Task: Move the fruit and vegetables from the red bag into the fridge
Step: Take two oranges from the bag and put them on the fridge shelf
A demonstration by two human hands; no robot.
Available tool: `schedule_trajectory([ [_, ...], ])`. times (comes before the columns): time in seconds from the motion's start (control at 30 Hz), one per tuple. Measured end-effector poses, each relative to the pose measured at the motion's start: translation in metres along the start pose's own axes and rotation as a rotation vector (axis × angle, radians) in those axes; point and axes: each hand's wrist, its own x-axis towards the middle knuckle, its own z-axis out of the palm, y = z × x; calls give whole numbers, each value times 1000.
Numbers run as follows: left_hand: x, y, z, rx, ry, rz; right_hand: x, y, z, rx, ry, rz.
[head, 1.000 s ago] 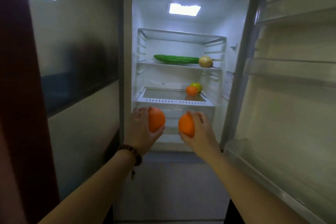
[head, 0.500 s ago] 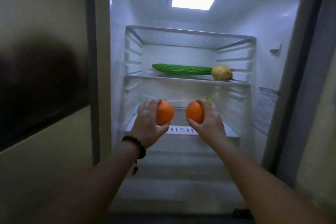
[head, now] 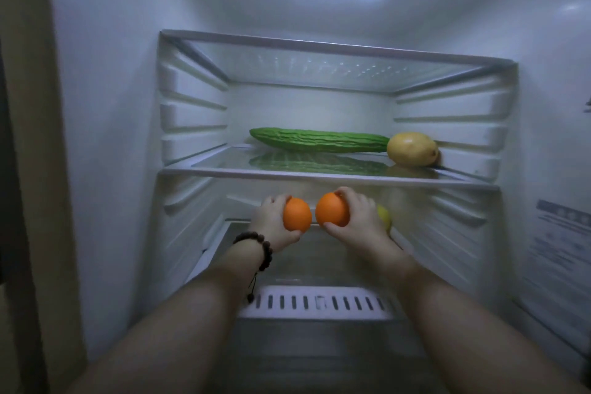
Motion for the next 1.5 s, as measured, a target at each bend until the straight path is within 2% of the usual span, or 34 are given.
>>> schedule_trajectory([
  [0.2,49,-15,26,-60,-96,-152,36,19,17,-132,-151,72],
  [0.4,61,-23,48,-139,-87,-141,52,28,26,-290,-269,69],
  [0.63,60,-30,53,-172,-70,-118,58,30,23,-336,-351,117],
  [0.8,53,-26,48,-77,-119,-119,55,27,20,-366,-389,104],
  [0.97,41,-20,32,39,-169,-107,42,20,9,-327,-334,71],
  [1.2,7,2,7,195,-38,21,3,-3,-8,-303,-271,50],
  [1.5,-70,35,-31,257,151,124,-62,-46,-32,-231,-215,52],
])
